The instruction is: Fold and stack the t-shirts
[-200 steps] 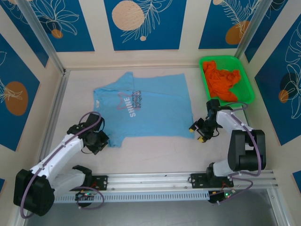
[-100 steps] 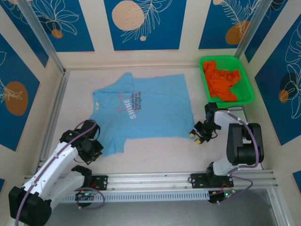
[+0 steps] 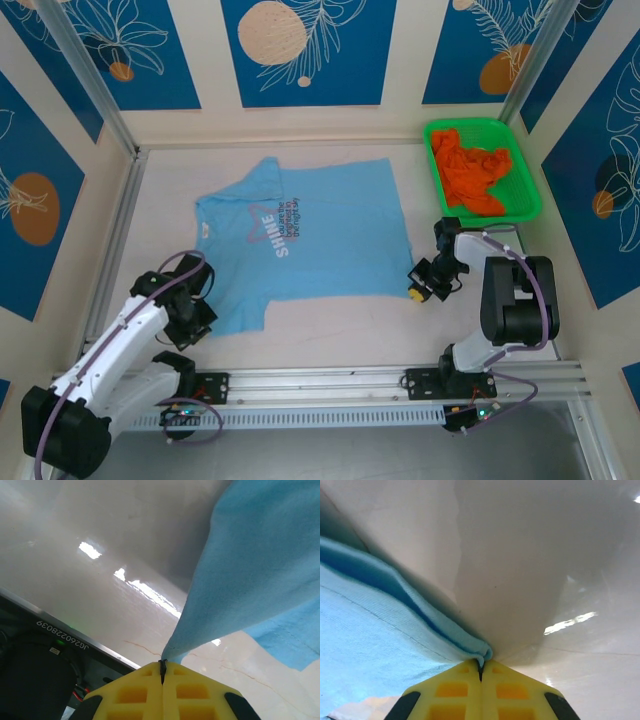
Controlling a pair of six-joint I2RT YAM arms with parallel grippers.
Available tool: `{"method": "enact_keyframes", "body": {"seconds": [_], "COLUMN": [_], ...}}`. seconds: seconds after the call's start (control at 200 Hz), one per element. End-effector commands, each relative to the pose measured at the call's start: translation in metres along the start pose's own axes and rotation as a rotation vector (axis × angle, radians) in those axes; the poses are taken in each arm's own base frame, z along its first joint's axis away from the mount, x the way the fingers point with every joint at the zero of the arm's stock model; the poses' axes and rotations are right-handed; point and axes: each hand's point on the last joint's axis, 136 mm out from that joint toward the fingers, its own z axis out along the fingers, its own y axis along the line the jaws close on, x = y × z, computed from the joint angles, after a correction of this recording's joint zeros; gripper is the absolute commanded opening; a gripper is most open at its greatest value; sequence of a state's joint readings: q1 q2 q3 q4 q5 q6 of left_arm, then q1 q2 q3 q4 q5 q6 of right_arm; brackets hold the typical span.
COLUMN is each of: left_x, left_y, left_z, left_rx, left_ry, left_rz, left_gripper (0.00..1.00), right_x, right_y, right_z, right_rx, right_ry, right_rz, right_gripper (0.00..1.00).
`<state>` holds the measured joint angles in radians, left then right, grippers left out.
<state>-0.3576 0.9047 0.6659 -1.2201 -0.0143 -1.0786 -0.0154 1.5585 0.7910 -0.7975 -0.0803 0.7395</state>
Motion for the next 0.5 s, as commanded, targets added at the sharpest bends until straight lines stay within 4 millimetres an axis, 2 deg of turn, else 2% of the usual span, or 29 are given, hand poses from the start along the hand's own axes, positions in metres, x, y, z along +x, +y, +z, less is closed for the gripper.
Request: {"method": "enact_keyframes", "body": {"seconds": [0.0, 0.11, 0.285, 0.39, 0.495], "left_x": [0.001, 0.007, 0.014, 0.006, -0.009], "left_y": [0.012, 0.012, -0.001, -0.014, -0.031], "left_z": [-0.004, 0.007, 0.027, 0.018, 0.0], "left_rx": [-0.049, -0.053, -0.008, 0.018, 0.045], "left_ry": [-0.01, 0.025, 0.091, 0.072, 0.038], "left_rz": [0.039, 0.045, 0.033, 0.057, 0.085], "left_gripper": [0.0, 0.0, 0.0, 0.0, 0.0], "right_x": [-0.007, -0.007, -0.01, -0.011, -0.014], "right_y": [-0.006, -0.004, 0.005, 0.02, 0.035], "right_z": [-0.007, -0.011, -0.016, -0.028, -0.041], "right_rx": [0.024, 0.011, -0.013, -0.049, -0.065], "right_ry": [-0.047, -0.064, -0.067, -0.078, -0.096], "right_rz": [-0.001, 0.005, 0.001, -0.023, -0.048], "right_gripper": [0.0, 0.0, 0.0, 0.0, 0.0]}}
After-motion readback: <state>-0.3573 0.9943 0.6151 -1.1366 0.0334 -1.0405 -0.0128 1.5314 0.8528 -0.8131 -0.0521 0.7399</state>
